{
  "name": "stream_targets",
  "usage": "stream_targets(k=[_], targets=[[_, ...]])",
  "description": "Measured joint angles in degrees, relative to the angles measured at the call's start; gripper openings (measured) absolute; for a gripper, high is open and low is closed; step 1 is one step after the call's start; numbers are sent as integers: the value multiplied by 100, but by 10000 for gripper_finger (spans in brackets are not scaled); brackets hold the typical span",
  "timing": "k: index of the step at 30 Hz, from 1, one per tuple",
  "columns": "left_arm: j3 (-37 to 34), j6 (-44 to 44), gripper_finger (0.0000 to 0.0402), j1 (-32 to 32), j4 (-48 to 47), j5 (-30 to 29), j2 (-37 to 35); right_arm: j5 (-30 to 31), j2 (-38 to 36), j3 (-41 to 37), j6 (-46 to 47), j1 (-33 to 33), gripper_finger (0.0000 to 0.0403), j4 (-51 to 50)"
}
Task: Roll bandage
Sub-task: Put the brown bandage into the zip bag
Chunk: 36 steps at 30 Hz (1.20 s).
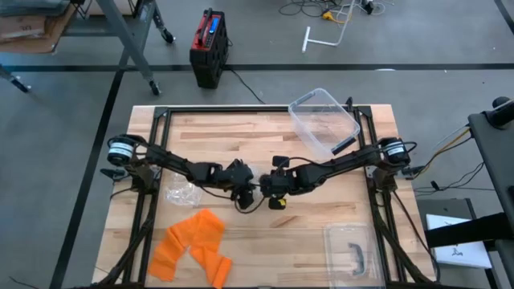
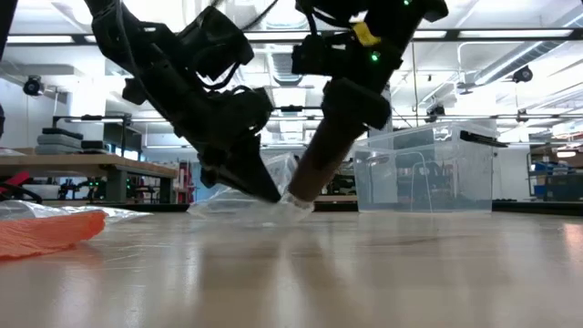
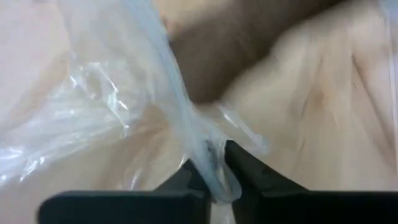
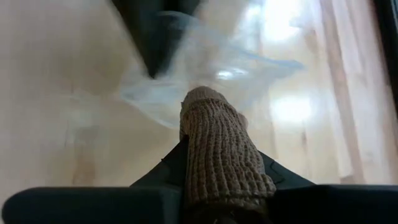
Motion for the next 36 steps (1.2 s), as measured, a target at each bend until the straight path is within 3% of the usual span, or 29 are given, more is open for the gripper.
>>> stream_targets(k=[3,12,18,25,31,36], targets=[[0,211,4,-8,-105,150,-42,54,-81,-4,0,-8,72,-40],[111,942,2,-8,-107,161,-274,48,-267,0,-72,10,75,8],[158,947,23,5,-116,162,-360,-142,-267,0,-132,105,72,180],[160,456,66,12,-469,185,-369,-117,-267,70,-170,118,72,264],[157,-441,139,5,-1349,202,-476,-93,-267,70,-163,110,72,98],[157,-726,196,5,-1507,190,-749,-30,-290,70,-163,110,74,99]])
